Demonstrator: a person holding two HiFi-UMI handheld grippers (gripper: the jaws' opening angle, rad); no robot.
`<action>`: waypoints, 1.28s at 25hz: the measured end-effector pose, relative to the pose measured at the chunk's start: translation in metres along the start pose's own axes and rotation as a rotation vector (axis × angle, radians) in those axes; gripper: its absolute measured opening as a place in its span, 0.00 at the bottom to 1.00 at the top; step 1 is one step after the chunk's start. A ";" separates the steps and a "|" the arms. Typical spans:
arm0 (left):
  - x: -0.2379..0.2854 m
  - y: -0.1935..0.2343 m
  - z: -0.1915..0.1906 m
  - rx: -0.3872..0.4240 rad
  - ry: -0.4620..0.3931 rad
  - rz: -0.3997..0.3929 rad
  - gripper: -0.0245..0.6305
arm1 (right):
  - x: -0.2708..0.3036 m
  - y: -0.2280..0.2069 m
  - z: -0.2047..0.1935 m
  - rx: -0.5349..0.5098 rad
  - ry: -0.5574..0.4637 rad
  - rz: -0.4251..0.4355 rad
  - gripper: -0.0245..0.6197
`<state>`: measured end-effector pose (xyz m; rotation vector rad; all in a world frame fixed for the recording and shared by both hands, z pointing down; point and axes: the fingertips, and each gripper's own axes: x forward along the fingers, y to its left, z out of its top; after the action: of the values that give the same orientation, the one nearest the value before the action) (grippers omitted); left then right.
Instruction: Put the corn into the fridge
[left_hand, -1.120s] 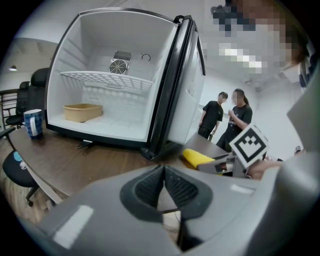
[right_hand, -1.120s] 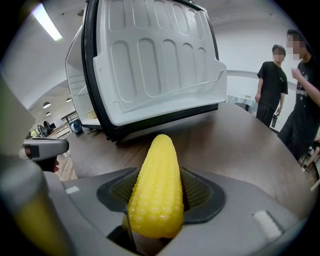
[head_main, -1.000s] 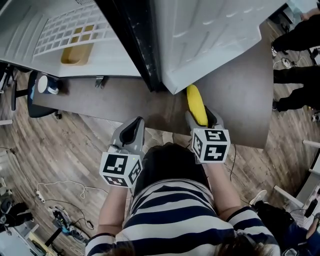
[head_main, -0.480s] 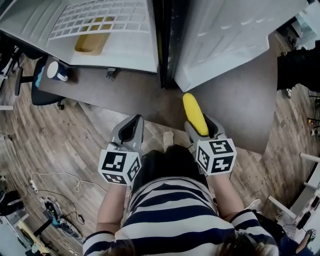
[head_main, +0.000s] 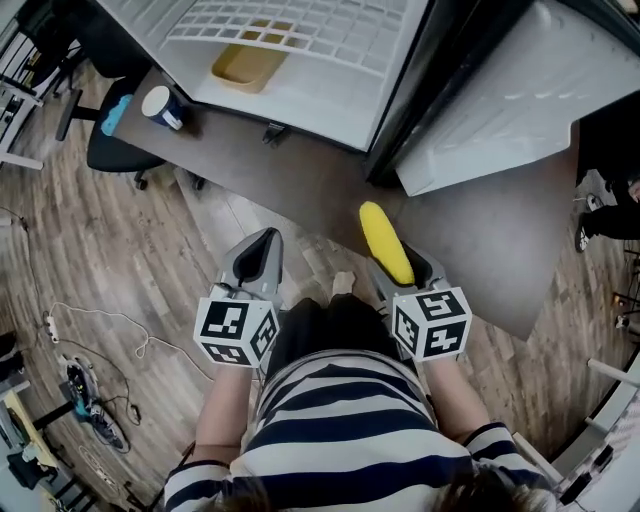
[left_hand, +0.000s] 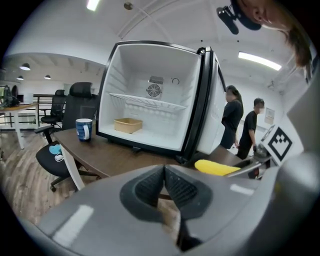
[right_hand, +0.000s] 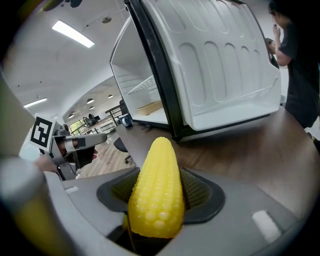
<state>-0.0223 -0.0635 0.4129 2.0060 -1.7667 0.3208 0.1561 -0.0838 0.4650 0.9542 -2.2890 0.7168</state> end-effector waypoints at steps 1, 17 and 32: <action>-0.004 0.005 0.001 -0.007 -0.008 0.017 0.04 | 0.002 0.006 0.006 -0.015 -0.004 0.017 0.44; -0.056 0.084 0.010 -0.096 -0.105 0.254 0.04 | 0.047 0.104 0.066 -0.210 -0.025 0.279 0.44; -0.061 0.215 0.067 -0.046 -0.143 0.130 0.04 | 0.106 0.192 0.146 -0.152 -0.094 0.206 0.44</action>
<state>-0.2507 -0.0592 0.3646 1.9291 -1.9786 0.1794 -0.0932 -0.1114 0.3825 0.7029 -2.5095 0.5814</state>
